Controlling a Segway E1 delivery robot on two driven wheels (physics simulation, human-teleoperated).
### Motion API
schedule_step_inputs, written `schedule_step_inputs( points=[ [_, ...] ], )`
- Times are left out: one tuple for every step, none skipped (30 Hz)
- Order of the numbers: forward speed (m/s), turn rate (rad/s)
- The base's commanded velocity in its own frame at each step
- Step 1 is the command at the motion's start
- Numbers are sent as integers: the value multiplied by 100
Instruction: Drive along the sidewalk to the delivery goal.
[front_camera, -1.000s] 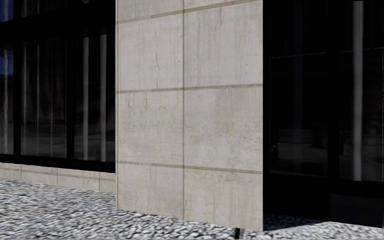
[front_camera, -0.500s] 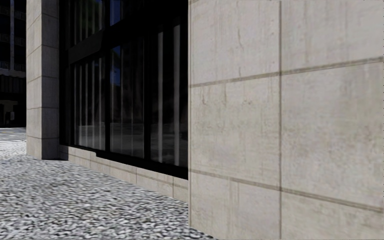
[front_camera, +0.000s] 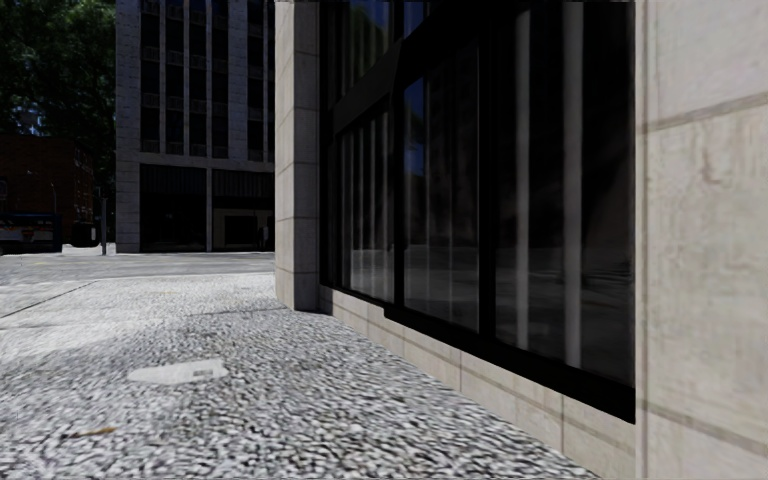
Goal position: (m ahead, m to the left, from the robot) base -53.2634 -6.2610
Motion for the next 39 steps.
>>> schedule_step_inputs(
  points=[
    [84,98],
    [84,97],
    [84,97],
    [84,97],
    [84,97],
    [84,97],
    [84,97],
    [84,97],
    [84,97],
    [84,97],
    [84,97],
    [84,94],
    [84,87],
    [84,83],
    [84,67],
    [84,61],
    [84,60],
    [84,0],
    [84,0],
    [84,0],
    [84,0],
    [84,0],
    [84,0],
    [84,0],
    [84,0],
    [84,0],
    [84,0],
    [84,0],
    [84,0],
    [200,0],
    [200,0],
    [200,0],
    [200,0],
    [200,0],
    [200,0],
    [200,0],
    [200,0],
    [200,0],
    [200,0]
  ],
)
